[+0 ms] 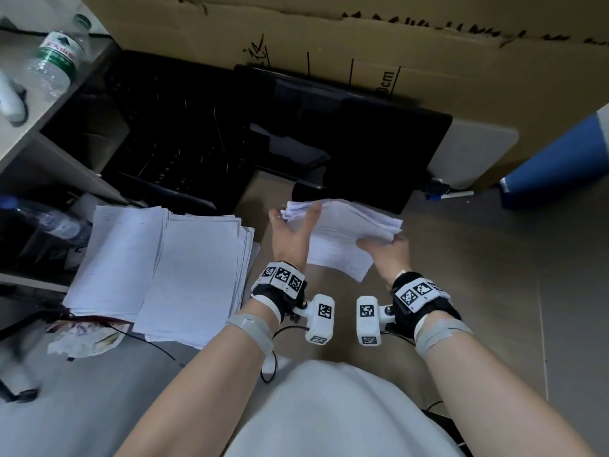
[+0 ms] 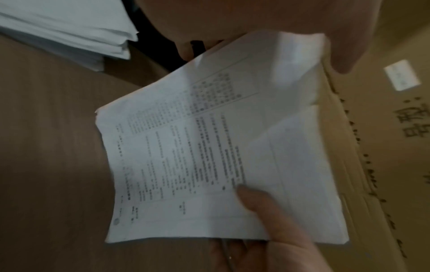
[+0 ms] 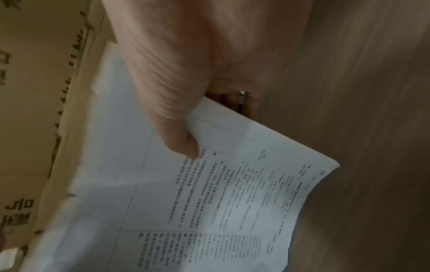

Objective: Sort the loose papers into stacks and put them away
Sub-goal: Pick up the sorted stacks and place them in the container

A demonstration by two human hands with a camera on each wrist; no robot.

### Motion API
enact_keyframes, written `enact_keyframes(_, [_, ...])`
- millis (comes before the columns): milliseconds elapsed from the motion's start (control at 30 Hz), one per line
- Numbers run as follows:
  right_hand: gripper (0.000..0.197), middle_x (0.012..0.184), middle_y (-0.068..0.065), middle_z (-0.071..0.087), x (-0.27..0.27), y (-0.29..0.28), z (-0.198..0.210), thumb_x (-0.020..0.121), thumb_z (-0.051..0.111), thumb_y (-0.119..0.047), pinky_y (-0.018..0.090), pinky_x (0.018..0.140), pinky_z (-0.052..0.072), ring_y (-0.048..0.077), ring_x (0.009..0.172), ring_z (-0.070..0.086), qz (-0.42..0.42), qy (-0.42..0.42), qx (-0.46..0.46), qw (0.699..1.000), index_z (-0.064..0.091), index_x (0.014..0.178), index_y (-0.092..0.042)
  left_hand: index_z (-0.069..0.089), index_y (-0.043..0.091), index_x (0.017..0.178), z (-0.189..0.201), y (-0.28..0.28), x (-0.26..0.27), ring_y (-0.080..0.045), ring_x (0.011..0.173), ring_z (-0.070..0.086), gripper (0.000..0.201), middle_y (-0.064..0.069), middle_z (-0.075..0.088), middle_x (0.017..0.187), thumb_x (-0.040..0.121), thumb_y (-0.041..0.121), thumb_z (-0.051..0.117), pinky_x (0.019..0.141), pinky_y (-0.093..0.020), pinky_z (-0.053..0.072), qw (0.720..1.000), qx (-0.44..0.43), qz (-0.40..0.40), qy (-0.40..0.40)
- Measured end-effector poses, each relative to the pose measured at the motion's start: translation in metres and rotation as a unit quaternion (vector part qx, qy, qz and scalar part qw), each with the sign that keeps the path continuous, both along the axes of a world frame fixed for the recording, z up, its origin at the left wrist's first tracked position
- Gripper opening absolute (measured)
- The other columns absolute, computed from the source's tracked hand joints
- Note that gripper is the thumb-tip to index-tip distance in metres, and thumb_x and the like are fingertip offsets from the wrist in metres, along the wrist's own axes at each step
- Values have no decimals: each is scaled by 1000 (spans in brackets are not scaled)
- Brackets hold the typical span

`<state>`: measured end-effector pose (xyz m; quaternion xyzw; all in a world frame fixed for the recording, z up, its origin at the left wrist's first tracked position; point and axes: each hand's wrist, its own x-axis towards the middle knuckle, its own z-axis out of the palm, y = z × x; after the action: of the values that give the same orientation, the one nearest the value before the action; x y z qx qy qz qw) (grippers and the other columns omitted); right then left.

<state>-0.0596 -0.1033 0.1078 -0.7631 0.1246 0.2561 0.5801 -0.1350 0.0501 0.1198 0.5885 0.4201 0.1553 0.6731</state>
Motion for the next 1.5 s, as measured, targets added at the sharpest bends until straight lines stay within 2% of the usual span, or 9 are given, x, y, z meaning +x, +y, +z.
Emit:
enact_keyframes(167, [54, 111, 5, 57, 9, 5, -9, 84, 76, -14, 33, 76, 43, 23, 93, 55, 23, 37, -22, 999, 42, 125, -6, 30, 17, 146, -1, 8, 12, -27, 131, 50, 115, -10, 50, 143, 57, 75, 75, 111, -48, 41, 999, 2, 43, 30])
enact_keyframes(300, [24, 86, -3, 55, 11, 2, -1, 88, 72, -6, 29, 75, 43, 13, 75, 53, 26, 23, -1, 999, 49, 85, -12, 38, 22, 121, -5, 19, 18, -23, 104, 57, 46, 6, 55, 105, 88, 37, 66, 96, -39, 45, 997, -17, 68, 24])
enact_keyframes(400, [13, 82, -4, 66, 7, 3, -1, 83, 75, -1, 16, 58, 51, 2, 68, 60, 36, 7, 19, 999, 67, 93, -6, 44, 27, 105, -2, 19, 17, -20, 88, 55, 26, 3, 54, 93, 84, 26, 60, 86, -39, 45, 995, -46, 79, -32])
enact_keyframes(667, [27, 72, -2, 51, 8, 7, 6, 92, 67, -10, 21, 50, 37, 10, 60, 48, -1, 18, 20, 1000, 46, 75, -14, 38, 26, 124, -11, 31, 13, -15, 121, 51, 69, 0, 55, 127, 72, 56, 72, 107, -41, 36, 996, -70, -37, -37])
enact_keyframes(867, [21, 71, 3, 46, 18, 15, -17, 89, 66, -23, 28, 53, 35, 23, 61, 44, -60, 24, -30, 997, 53, 95, -7, 46, 10, 124, -36, 40, -2, -18, 102, 59, 53, -5, 60, 115, 77, -7, 65, 77, -16, 49, 977, 99, -164, 89])
enact_keyframes(1033, [25, 92, 12, 58, 22, 15, -18, 85, 64, -22, 33, 63, 42, 24, 74, 53, 9, 17, -80, 997, 62, 100, -2, 63, 6, 80, -40, 35, 8, -23, 70, 55, 14, -7, 60, 74, 79, -7, 60, 59, -25, 42, 983, 81, -88, 141])
enact_keyframes(1200, [20, 79, 1, 54, 33, 18, -6, 88, 64, -15, 33, 69, 44, 19, 71, 53, -61, -15, -25, 998, 45, 86, -21, 67, 15, 81, -29, 46, 9, -22, 83, 66, 27, -4, 69, 84, 74, -11, 63, 76, -34, 53, 994, 39, -70, 72])
enact_keyframes(1367, [19, 81, 7, 60, 12, 14, -33, 91, 65, -17, 23, 46, 38, 14, 59, 52, 49, 69, -84, 993, 65, 102, -1, 53, 13, 73, -49, 38, -10, -32, 82, 61, 21, -12, 61, 81, 83, -2, 64, 75, -38, 49, 960, 110, -185, 178])
enact_keyframes(1500, [31, 94, 5, 69, 13, 12, -34, 81, 72, -20, 23, 59, 45, 12, 70, 61, 18, 74, -68, 995, 66, 107, -4, 55, 12, 79, -49, 34, -12, -29, 87, 63, 19, -8, 63, 82, 83, 3, 72, 83, -42, 54, 967, 85, -183, 158])
